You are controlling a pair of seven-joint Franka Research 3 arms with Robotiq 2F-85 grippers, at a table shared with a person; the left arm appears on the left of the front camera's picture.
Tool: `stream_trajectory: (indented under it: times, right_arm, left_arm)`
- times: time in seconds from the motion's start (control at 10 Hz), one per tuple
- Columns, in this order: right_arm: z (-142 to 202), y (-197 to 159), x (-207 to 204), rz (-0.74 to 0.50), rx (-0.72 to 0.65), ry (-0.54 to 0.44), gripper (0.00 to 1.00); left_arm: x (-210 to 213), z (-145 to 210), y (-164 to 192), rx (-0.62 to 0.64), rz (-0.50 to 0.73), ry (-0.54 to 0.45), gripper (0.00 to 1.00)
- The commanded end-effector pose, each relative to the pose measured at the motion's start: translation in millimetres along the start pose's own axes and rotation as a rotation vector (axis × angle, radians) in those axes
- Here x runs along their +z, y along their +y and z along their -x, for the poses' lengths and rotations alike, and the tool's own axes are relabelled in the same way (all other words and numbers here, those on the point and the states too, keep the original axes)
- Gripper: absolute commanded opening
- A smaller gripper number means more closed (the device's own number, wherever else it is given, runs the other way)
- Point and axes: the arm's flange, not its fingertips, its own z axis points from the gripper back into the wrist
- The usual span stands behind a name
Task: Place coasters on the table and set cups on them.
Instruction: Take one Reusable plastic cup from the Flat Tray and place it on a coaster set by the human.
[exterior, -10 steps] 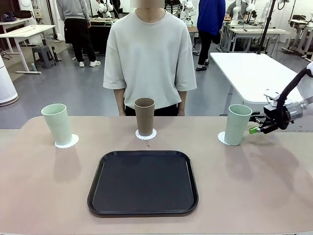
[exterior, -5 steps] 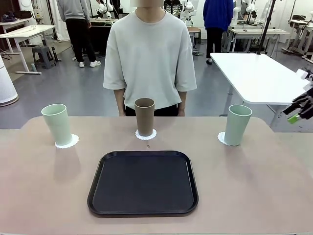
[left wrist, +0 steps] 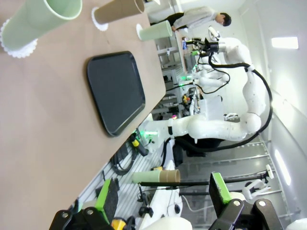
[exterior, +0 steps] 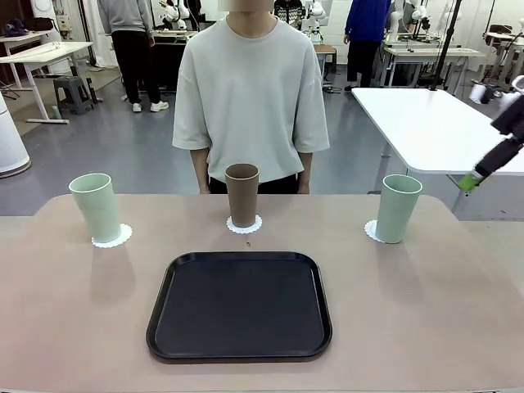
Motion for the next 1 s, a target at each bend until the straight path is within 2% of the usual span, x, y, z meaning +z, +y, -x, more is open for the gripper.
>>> stream_trajectory:
  times: [0.0, 0.3, 0.4, 0.5, 0.6, 0.9]
  right_arm:
    - [-22, 29, -12, 0.093, -0.156, 0.119, 1.00]
    - [-37, 69, -22, 0.174, -0.280, 0.241, 1.00]
    - [-35, 64, -26, 0.179, -0.289, 0.240, 1.00]
    - [-35, 46, -35, 0.113, -0.204, 0.185, 1.00]
    - [-41, 66, -22, 0.176, -0.263, 0.214, 1.00]
    - [-41, 66, -22, 0.176, -0.263, 0.214, 1.00]
  left_arm:
    - [-1, 0, -4, 0.016, -0.001, -0.023, 1.00]
    - [-1, 0, -4, 0.016, -0.001, -0.023, 1.00]
    - [-1, 0, -4, 0.016, -0.001, -0.023, 1.00]
    - [-1, 0, -4, 0.016, -0.001, -0.023, 1.00]
    - [-1, 0, -4, 0.016, -0.001, -0.023, 1.00]
    - [-1, 0, -4, 0.016, -0.001, -0.023, 1.00]
